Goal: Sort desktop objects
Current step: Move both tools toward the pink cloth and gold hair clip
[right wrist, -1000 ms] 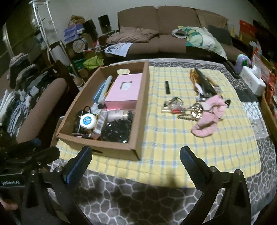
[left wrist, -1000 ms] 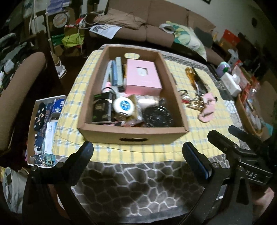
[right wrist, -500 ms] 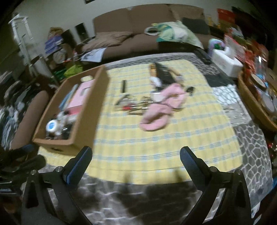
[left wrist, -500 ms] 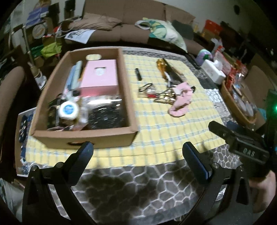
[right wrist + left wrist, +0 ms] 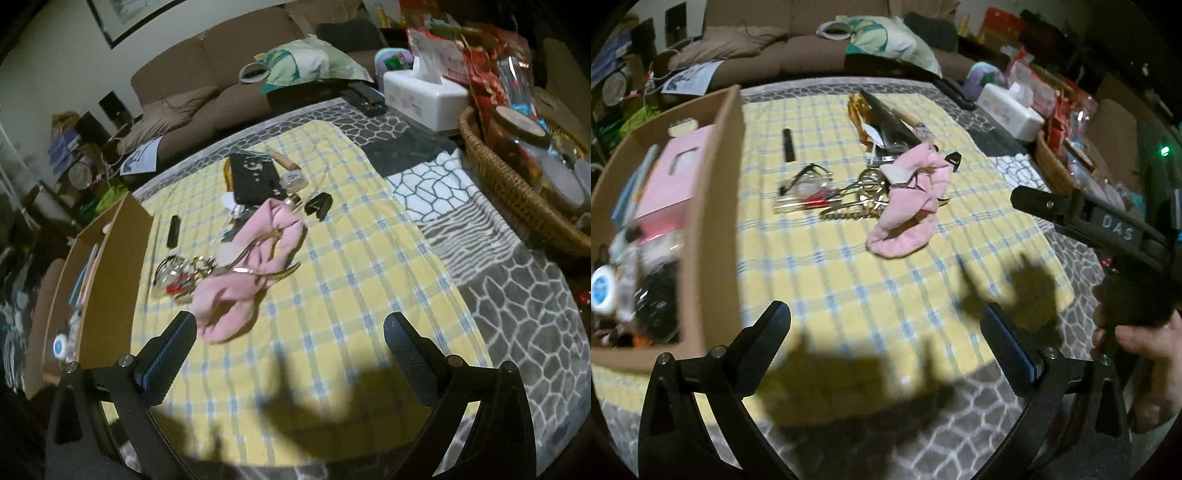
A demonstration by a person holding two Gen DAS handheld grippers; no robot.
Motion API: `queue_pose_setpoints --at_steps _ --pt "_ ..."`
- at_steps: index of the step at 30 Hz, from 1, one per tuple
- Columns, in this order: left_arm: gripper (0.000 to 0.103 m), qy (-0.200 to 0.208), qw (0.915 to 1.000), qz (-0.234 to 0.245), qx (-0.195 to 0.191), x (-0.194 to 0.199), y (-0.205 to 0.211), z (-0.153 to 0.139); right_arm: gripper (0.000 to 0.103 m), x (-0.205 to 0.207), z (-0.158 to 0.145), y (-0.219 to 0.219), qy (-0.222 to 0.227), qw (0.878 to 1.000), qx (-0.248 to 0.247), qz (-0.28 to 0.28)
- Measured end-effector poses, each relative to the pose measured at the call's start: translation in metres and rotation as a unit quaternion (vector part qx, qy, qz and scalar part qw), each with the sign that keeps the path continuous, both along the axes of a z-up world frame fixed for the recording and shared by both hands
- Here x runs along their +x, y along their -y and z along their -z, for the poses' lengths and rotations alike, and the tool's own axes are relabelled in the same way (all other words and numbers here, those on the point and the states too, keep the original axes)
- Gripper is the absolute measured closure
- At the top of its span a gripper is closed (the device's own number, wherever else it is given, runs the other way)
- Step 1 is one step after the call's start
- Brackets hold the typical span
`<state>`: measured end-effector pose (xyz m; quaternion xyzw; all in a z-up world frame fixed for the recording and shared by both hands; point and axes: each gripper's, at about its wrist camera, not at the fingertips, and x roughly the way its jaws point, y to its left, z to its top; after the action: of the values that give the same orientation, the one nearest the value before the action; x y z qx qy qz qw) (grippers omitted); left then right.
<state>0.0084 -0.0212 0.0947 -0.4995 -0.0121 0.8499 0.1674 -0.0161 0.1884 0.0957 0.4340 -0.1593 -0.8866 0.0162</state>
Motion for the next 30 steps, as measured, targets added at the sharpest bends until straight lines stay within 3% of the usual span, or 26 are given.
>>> queue_pose_setpoints --at_steps 11,14,15,17,18,19,20,21,30 --pt "0.003 0.006 0.9997 -0.021 -0.008 -0.067 -0.027 0.058 0.0 -0.04 0.031 -0.018 0.017 0.998 -0.055 0.001" --pt "0.022 0.017 0.9995 -0.025 -0.007 -0.078 -0.027 0.069 0.0 -0.045 0.03 -0.017 0.015 0.998 -0.063 -0.005" --pt "0.035 0.022 0.9994 -0.024 -0.009 -0.082 -0.028 0.074 0.0 -0.045 0.029 -0.017 0.013 0.998 -0.063 -0.006" --pt "0.041 0.018 0.9994 -0.022 -0.017 -0.085 -0.03 0.078 0.0 -0.047 0.029 -0.017 0.014 0.998 -0.068 -0.008" --pt "0.053 0.013 0.9996 -0.018 -0.015 -0.085 -0.031 0.077 0.0 -0.048 0.03 -0.017 0.015 0.997 -0.071 -0.008" --pt "0.078 0.014 0.9998 -0.013 -0.009 -0.085 -0.032 0.076 0.0 -0.049 0.032 -0.018 0.018 0.997 -0.073 -0.007" --pt "0.09 0.018 0.9998 -0.01 -0.001 -0.085 -0.031 0.075 0.0 -0.049 0.034 -0.018 0.021 0.997 -0.074 -0.005" --pt "0.095 0.02 0.9997 -0.013 0.005 -0.085 -0.03 0.073 0.0 -0.05 0.035 -0.018 0.024 0.997 -0.075 -0.005" --pt "0.095 0.039 0.9976 -0.014 0.055 -0.07 -0.014 0.063 0.0 -0.047 0.032 -0.021 0.004 0.992 -0.125 -0.002"
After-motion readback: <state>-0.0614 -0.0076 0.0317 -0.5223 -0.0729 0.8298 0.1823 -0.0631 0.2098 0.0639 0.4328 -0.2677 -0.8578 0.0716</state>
